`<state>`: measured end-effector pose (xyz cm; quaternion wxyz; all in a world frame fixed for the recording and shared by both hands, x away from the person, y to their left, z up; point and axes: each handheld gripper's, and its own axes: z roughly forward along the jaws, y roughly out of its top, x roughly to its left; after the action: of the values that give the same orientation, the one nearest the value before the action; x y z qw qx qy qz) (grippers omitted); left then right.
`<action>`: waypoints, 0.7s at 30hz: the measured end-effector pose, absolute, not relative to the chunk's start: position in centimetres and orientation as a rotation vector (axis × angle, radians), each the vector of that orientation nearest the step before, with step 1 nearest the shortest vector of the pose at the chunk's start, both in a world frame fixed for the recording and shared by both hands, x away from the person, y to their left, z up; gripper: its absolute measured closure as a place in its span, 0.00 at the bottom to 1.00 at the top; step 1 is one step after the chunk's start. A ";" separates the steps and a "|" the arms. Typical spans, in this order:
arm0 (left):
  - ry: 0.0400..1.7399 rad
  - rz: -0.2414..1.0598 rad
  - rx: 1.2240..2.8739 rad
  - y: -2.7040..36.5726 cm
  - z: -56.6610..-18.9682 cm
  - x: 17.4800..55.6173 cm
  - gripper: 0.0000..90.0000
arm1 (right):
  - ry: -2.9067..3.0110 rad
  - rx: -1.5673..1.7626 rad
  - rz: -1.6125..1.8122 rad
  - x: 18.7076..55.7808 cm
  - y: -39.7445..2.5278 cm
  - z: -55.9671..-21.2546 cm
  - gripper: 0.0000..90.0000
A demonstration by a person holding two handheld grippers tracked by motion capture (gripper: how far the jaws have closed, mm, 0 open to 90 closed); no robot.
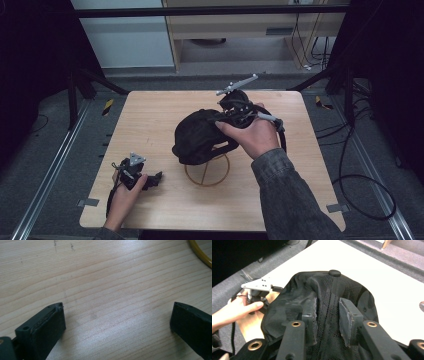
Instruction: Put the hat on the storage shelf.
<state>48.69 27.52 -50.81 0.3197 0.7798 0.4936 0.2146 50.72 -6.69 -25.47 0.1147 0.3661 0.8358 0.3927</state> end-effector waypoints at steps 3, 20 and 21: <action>1.298 0.564 2.050 27.5 -50.8 48.7 0.00 | 2.451 1.081 1.157 50.8 -6.7 -25.6 0.75; 1.298 0.564 2.049 27.5 -50.8 48.7 0.00 | 2.435 1.095 1.184 50.5 -7.4 -25.1 0.68; 1.297 0.564 2.050 27.5 -50.8 48.7 0.00 | 2.433 1.097 1.185 50.4 -7.5 -25.0 0.68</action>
<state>48.70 27.53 -50.81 0.3197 0.7798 0.4935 0.2146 50.43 -7.45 -25.02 0.1104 0.3735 0.8281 0.4032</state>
